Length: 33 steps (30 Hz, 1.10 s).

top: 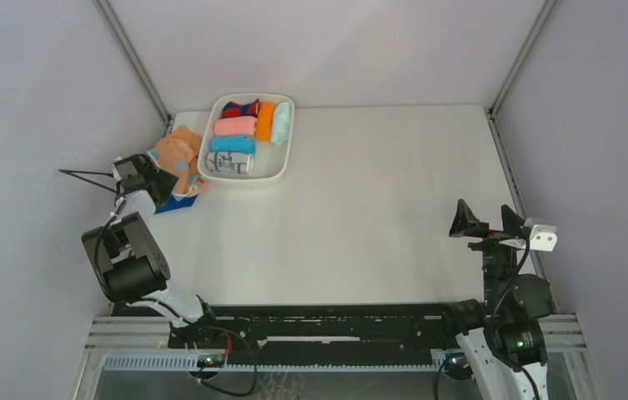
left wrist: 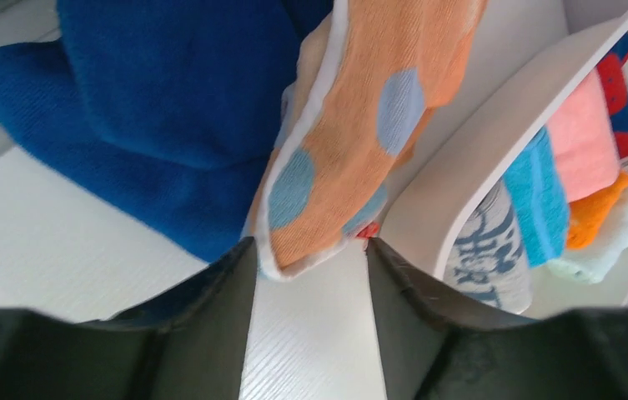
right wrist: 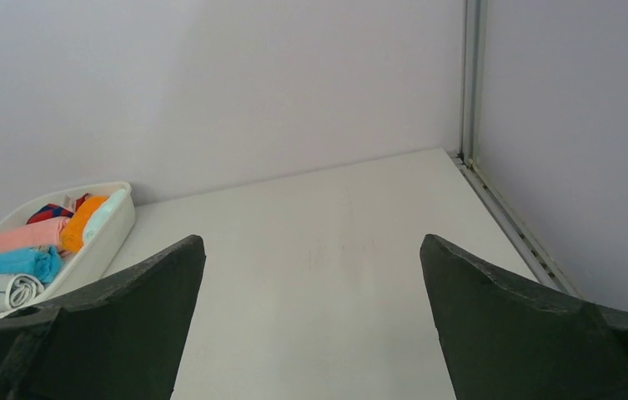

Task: Roll the towels
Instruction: Pick up the towel at the corner of the board.

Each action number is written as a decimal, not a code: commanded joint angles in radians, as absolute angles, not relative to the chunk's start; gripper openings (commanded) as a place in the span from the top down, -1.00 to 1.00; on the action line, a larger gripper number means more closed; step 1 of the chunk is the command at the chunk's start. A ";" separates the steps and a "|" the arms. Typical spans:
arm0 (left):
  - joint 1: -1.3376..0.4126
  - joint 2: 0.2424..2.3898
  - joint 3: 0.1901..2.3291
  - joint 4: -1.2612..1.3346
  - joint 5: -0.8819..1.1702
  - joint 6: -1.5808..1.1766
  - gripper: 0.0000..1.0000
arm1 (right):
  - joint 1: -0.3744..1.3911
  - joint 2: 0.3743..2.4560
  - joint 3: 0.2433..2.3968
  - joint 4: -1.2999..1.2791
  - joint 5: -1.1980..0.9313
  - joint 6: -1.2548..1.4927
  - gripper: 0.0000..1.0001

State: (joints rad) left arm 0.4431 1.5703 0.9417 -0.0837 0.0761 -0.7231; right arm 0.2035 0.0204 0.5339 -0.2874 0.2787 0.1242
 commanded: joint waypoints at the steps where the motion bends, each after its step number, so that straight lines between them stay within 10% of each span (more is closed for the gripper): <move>1: 0.454 1.642 1.055 -0.051 0.139 -0.726 0.00 | 0.204 0.020 0.532 -0.250 0.281 0.101 -1.00; 5: 0.454 1.652 1.043 -0.021 0.163 -0.733 0.26 | 0.195 0.016 0.531 -0.250 0.290 0.101 -1.00; 24: 0.480 1.759 1.109 -0.133 0.092 -0.729 -0.11 | 0.189 0.017 0.530 -0.256 0.282 0.101 -1.00; 33: 0.479 1.623 1.152 -0.146 0.139 -0.714 1.00 | 0.187 0.018 0.528 -0.250 0.275 0.101 -1.00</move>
